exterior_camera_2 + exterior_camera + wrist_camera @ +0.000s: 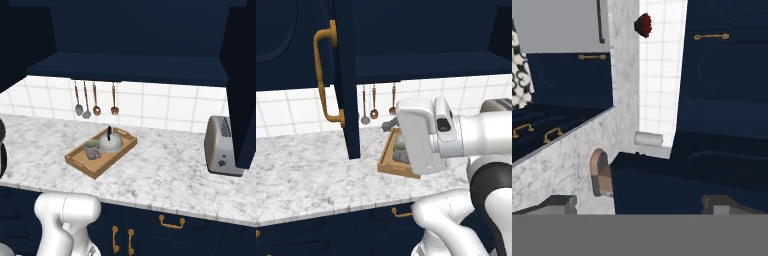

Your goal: Pick the kettle from the counter and place it on the tray. Then pick the mug from the cabinet and place it on the tray. Then close the cabinet doors.

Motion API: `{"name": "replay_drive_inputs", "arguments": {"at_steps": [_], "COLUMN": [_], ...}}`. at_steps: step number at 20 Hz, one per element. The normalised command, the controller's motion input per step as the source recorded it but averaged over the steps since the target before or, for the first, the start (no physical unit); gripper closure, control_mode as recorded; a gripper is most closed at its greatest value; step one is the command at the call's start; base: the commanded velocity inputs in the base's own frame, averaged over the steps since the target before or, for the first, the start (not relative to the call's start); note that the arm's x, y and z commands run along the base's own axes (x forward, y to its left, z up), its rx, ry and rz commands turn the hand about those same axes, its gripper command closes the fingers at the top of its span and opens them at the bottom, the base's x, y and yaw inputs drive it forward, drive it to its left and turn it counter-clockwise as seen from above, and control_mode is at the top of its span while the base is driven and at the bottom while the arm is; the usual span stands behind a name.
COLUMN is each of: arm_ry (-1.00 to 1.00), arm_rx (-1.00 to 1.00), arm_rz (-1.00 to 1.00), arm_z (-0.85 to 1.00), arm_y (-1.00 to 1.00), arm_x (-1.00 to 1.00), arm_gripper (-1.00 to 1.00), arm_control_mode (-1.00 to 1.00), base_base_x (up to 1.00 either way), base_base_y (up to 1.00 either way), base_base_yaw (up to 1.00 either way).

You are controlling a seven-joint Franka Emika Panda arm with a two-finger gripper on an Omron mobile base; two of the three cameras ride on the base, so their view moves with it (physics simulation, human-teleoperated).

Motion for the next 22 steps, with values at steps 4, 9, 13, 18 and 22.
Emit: {"name": "replay_drive_inputs", "arguments": {"at_steps": [4, 9, 13, 18, 22], "arm_ry": [-0.10, -0.09, -0.08, -0.04, 0.00], "arm_rx": [-0.01, -0.04, -0.06, -0.06, -0.02], "arm_rz": [-0.01, -0.03, -0.04, -0.05, -0.04], "arm_z": [0.00, 0.00, 0.00, 0.00, 0.00], "arm_y": [0.23, 0.35, 0.27, 0.21, 0.32], "arm_x": [-0.06, -0.12, -0.07, -0.02, 0.01], "arm_gripper": [-1.00, -1.00, -1.00, -1.00, -1.00], "arm_control_mode": [-1.00, -1.00, -1.00, -1.00, -1.00], "base_base_x": [0.00, 0.00, 0.00, 0.00, 0.00], "base_base_y": [0.00, 0.00, 0.00, 0.00, 0.00], "base_base_yaw": [0.00, 0.00, 0.00, 0.00, 0.00]}}
